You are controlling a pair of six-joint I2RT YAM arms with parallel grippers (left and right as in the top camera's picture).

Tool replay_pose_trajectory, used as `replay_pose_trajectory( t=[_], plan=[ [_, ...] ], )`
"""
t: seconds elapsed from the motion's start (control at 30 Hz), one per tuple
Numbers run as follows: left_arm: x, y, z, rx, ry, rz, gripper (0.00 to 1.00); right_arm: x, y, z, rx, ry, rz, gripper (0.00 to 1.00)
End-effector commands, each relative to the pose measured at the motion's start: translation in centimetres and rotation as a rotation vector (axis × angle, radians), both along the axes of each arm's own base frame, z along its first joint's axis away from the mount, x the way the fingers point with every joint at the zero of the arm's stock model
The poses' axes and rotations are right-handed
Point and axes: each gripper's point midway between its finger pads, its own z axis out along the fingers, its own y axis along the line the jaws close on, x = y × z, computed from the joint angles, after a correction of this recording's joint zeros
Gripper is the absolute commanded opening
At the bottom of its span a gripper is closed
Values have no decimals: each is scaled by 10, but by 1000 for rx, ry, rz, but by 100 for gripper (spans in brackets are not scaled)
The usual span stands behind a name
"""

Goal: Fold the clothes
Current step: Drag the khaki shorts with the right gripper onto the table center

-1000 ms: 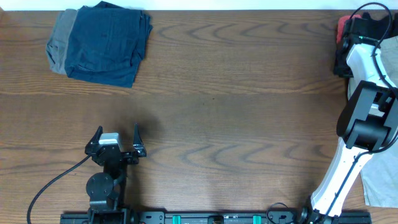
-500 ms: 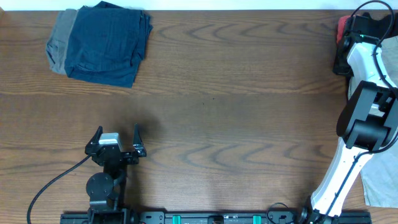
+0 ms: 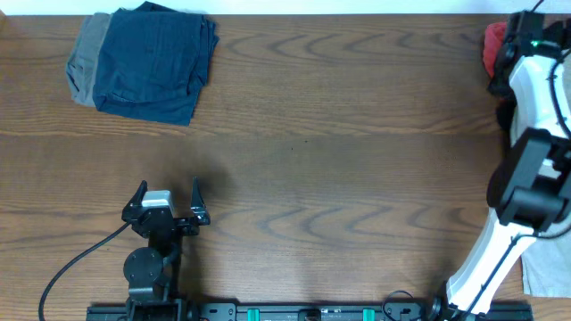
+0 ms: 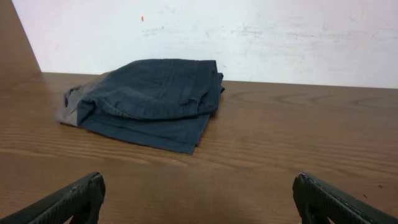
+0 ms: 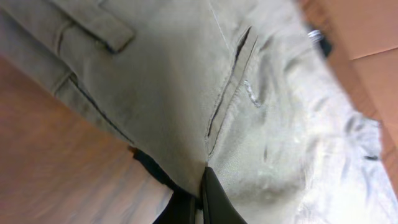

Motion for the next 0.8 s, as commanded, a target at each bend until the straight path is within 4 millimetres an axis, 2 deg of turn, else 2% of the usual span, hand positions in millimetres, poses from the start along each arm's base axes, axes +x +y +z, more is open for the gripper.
replay_pose_trajectory(
  t=[0.0, 0.1, 0.2, 0.3, 0.4, 0.57, 0.67, 0.77],
  plan=[
    [-1, 1, -16, 7, 47, 7, 98, 18, 36, 56, 9, -167, 36, 1],
    [-1, 1, -16, 7, 48, 7, 98, 26, 69, 73, 23, -204, 107, 1],
    [-1, 1, -16, 7, 48, 7, 98, 36, 114, 74, 100, -216, 214, 1],
    [-1, 1, -16, 7, 47, 7, 98, 43, 184, 66, 239, -200, 377, 1],
    [-1, 1, -16, 7, 47, 7, 98, 38, 258, 58, 381, -170, 536, 1],
    [-1, 1, -16, 7, 47, 7, 98, 9, 383, 54, 569, -100, 840, 1],
    [-1, 1, -16, 7, 47, 7, 98, -19, 440, 51, 611, -47, 958, 2],
    [-1, 1, -16, 7, 47, 7, 98, -52, 485, 47, 618, 19, 1054, 6]
  ],
)
